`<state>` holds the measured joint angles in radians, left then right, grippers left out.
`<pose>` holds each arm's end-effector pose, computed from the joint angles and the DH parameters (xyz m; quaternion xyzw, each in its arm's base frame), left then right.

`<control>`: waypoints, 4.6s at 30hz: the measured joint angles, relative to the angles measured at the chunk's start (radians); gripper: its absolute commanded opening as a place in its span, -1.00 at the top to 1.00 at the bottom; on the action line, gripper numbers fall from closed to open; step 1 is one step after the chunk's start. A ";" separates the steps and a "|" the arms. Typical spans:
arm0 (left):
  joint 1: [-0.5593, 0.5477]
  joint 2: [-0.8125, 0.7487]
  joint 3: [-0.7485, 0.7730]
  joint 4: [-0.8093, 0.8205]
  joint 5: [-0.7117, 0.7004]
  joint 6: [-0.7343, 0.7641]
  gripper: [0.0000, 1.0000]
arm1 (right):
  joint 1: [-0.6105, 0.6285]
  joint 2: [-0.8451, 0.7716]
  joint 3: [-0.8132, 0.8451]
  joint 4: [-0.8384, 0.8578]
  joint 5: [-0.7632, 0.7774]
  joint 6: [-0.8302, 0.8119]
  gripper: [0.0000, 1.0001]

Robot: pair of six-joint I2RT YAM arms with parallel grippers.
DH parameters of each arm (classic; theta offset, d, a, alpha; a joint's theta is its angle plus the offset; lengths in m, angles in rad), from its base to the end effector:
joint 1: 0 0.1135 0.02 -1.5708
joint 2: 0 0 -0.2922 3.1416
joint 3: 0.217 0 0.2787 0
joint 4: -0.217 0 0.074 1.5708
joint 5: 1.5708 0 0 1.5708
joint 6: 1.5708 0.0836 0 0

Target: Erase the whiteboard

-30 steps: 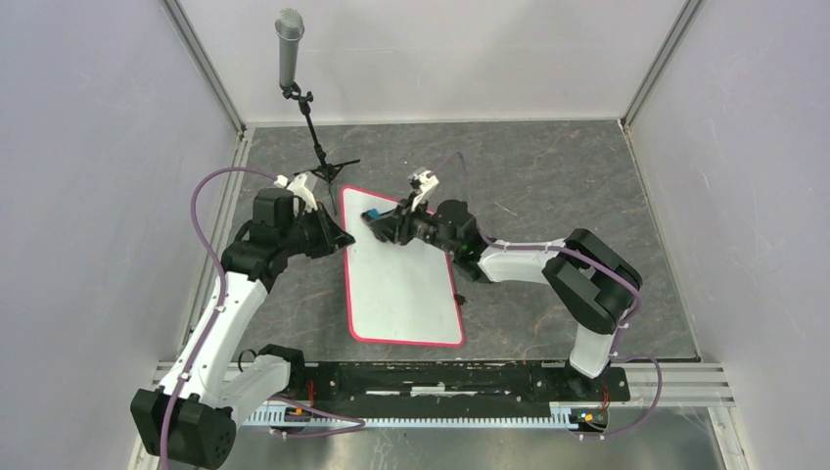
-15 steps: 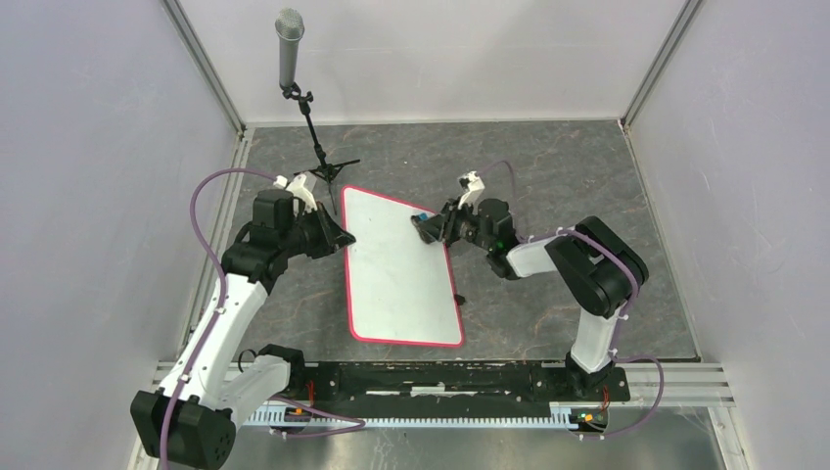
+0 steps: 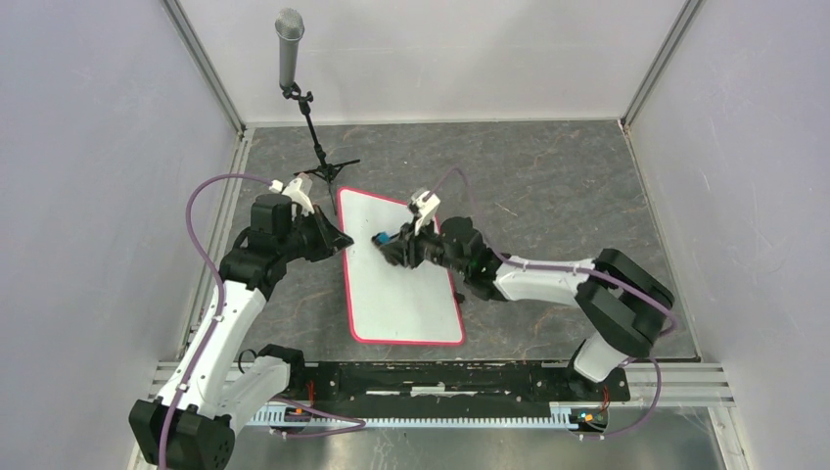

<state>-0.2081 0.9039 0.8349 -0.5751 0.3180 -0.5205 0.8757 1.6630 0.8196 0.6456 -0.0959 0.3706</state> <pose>0.2271 -0.0747 0.2921 -0.0675 0.8835 -0.2896 0.3619 0.2672 0.3329 0.2102 -0.2225 0.7405 0.3996 0.4925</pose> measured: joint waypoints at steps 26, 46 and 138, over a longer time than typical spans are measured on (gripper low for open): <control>-0.008 0.003 0.002 0.004 -0.021 -0.002 0.96 | 0.089 -0.040 0.086 -0.066 -0.169 -0.130 0.56; -0.018 0.002 0.002 -0.008 -0.040 -0.027 0.96 | 0.243 -0.095 -0.001 0.031 -0.101 -0.294 0.55; -0.043 -0.326 0.265 0.065 -0.081 -0.091 -0.97 | -0.026 -0.999 -0.081 -1.228 0.624 -0.039 -0.96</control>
<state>-0.2512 0.5781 1.1000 -0.5102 0.2371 -0.6117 0.8497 0.6643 0.7383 -0.5827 0.5285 0.3321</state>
